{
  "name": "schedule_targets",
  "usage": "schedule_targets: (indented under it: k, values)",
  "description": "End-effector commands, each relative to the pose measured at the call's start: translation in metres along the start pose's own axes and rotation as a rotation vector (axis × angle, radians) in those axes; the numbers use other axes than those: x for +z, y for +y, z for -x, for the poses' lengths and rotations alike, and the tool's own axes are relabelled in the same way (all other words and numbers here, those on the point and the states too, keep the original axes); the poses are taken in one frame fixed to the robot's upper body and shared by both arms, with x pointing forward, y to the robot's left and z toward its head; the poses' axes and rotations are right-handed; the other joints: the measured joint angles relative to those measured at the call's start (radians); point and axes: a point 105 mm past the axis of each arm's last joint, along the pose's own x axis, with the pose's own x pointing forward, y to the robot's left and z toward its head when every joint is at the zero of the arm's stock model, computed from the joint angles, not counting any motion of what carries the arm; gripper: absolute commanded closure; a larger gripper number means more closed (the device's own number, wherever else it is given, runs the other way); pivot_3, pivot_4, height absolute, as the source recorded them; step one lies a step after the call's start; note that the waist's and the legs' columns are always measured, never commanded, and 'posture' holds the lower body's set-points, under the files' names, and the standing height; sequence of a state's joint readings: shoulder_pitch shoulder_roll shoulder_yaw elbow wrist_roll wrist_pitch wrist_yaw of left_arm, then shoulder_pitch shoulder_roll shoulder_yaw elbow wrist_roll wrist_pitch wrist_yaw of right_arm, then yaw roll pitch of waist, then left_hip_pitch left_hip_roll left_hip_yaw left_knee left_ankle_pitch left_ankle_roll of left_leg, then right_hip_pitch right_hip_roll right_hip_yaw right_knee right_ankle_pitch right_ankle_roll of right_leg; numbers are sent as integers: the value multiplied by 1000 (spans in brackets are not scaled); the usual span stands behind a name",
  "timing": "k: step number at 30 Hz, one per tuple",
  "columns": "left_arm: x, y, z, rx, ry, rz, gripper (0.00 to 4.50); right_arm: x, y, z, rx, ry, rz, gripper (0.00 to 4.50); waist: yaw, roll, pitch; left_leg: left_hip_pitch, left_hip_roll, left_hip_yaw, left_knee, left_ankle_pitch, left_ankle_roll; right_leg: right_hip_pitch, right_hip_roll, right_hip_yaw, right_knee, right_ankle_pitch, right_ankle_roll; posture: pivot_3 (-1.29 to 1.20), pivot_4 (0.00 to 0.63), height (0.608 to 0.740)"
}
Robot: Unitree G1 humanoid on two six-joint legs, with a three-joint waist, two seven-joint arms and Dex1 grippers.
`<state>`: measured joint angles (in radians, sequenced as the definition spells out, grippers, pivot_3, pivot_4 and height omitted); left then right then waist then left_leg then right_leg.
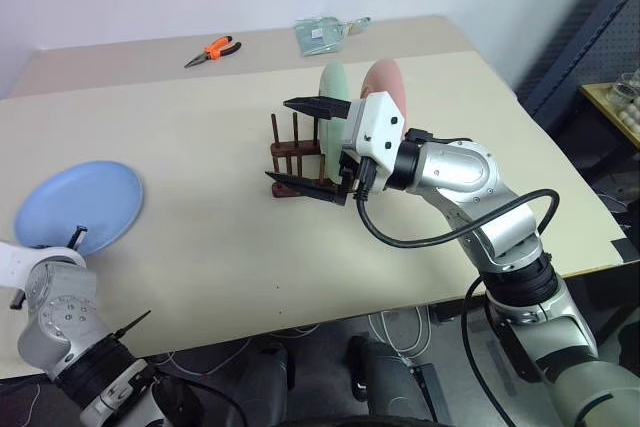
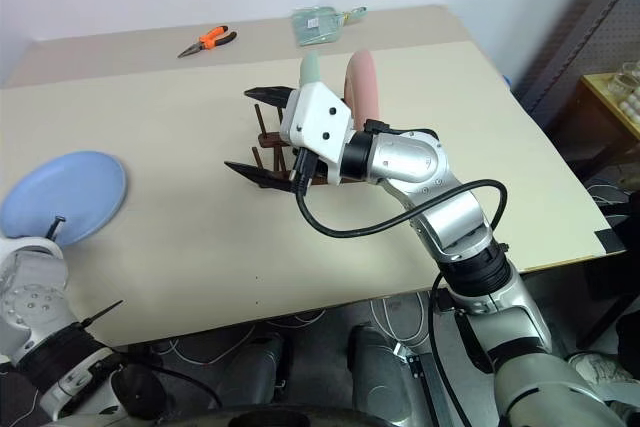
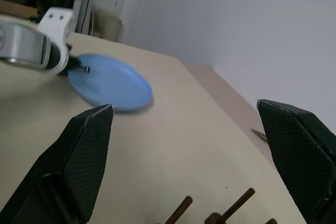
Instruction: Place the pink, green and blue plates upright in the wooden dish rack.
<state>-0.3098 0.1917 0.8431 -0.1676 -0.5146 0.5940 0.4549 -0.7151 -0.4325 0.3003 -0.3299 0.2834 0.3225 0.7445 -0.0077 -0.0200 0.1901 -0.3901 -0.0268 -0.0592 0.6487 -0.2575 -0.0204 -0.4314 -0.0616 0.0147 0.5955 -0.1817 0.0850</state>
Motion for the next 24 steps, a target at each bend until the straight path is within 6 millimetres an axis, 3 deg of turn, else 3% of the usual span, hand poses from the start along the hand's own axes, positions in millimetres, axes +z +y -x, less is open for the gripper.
schedule_targets:
  k: [1,3,5,12,15,18,22,23,24]
  values:
    - [39,-90,31,-378,-227,-80,4474,10,13,-19,78,-17,160,0,-1,0,0,0,0,0,0,0,0,0,0,0,0,0,0,0,150,739]
    - [44,-125,52,-527,-292,-130,4474,2,21,-32,117,16,242,0,-3,-1,0,0,-1,0,0,1,-2,0,0,0,0,0,0,0,150,739]
    - [44,-144,66,-603,-324,-160,4474,-9,22,-46,121,62,326,0,-5,-1,0,0,0,0,-2,3,-5,0,0,0,0,0,0,0,150,739]
    - [42,-177,104,-730,-383,-157,4474,-23,10,-99,7,110,428,0,-16,-1,1,0,2,2,-3,3,-9,-4,3,2,2,3,3,0,150,739]
    - [39,-182,115,-765,-377,-143,4474,-35,1,-111,-45,159,447,0,-8,-1,1,0,3,0,-3,3,-9,-5,5,2,2,3,2,0,150,739]
    - [37,-183,123,-787,-367,-120,4500,-44,5,-114,-26,173,463,879,-5,-1,0,-1,2,0,-3,3,-10,-4,4,2,1,3,1,0,150,739]
    - [33,-180,123,-778,-354,-131,4500,-45,2,-113,-39,172,475,2921,-8,-1,1,-1,1,1,-3,3,-10,-4,3,2,0,3,1,0,150,739]
    - [33,-179,122,-776,-355,-129,4500,-44,1,-113,-44,167,478,3604,-8,-2,1,-1,1,1,-3,3,-10,-4,3,2,1,3,1,0,150,739]
    - [33,-179,121,-775,-353,-123,4500,-43,1,-113,-49,161,476,3959,-9,-1,1,-1,1,1,-3,3,-10,-4,4,2,1,3,1,0,150,739]
